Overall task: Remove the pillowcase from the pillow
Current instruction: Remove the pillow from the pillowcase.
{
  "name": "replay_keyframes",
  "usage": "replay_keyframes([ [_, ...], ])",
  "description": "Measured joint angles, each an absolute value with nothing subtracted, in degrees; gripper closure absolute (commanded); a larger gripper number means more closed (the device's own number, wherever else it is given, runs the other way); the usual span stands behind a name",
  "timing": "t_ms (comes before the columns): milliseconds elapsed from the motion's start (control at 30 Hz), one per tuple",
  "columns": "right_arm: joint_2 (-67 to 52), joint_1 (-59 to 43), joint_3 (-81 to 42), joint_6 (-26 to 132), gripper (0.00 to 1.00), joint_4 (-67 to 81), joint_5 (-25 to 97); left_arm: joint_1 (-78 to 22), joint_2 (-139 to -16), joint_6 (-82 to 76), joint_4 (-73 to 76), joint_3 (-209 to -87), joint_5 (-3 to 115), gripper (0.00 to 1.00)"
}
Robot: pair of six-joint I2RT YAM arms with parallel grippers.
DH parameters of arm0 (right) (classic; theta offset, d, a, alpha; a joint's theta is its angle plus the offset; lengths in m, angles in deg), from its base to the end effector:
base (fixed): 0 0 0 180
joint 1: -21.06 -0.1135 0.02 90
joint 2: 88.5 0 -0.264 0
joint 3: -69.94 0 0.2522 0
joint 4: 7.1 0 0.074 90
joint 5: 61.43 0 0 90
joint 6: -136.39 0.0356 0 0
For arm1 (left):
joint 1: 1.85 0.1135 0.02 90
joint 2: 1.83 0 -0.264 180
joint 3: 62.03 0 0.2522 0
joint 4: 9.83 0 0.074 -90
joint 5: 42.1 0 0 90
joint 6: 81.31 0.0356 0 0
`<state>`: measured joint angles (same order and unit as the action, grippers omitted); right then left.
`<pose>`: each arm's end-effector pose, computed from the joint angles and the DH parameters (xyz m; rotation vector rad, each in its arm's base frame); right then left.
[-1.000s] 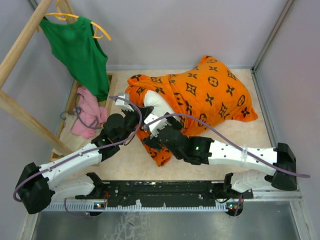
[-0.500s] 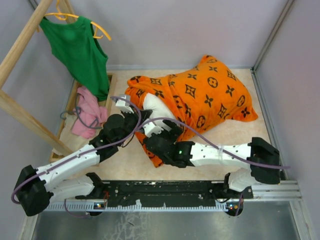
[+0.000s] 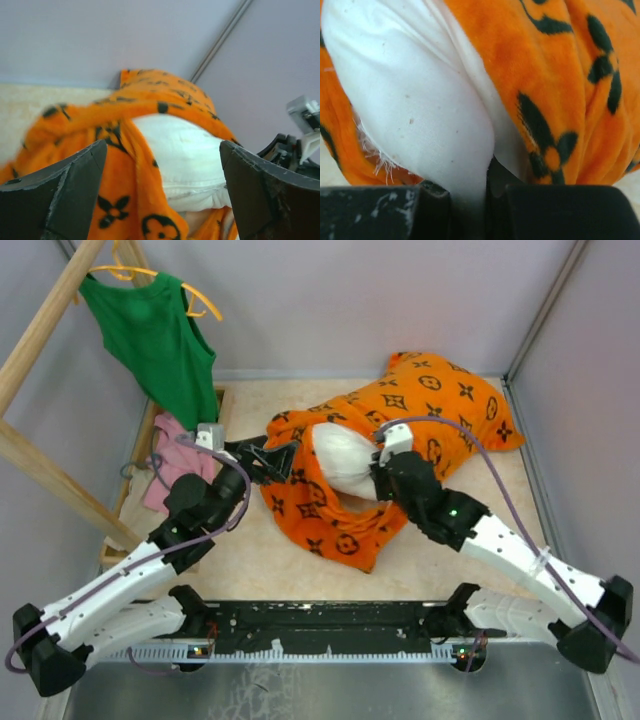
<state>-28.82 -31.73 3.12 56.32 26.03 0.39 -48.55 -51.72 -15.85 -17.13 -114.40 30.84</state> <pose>0.1535 0.1744 0.3266 -0.4277 1.9268 0.2163 0.1505 -0.1445 0.3447 0.0250 1.4581 -0.8176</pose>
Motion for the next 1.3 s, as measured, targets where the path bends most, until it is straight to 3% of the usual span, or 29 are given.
replay_keyframes([
  [167,-33.3,-23.0,3.2,58.2,1.00,32.5,7.7,-48.3,-51.1,-10.6,-15.4,-119.9,29.1,0.00],
  [333,-32.9,-23.1,3.2,58.4,1.00,36.5,12.8,-48.2,-53.2,-6.1,-13.7,-120.2,30.6,0.00],
  [500,-32.9,-23.0,3.0,58.4,1.00,37.8,14.6,-48.2,-63.5,-3.5,-11.4,-123.3,35.0,0.01],
  [800,-33.3,-23.0,-0.5,58.2,1.00,41.5,16.9,-47.0,-74.8,-6.6,-8.3,-123.8,32.0,0.03],
  [1067,-34.5,-22.2,-5.4,58.1,1.00,46.2,17.9,-43.3,-77.3,-15.2,-15.1,-118.3,35.8,0.07],
  [1300,-35.5,-19.6,-8.2,58.0,1.00,50.0,15.4,-42.7,-70.9,-20.9,-17.8,-106.9,33.2,0.06],
])
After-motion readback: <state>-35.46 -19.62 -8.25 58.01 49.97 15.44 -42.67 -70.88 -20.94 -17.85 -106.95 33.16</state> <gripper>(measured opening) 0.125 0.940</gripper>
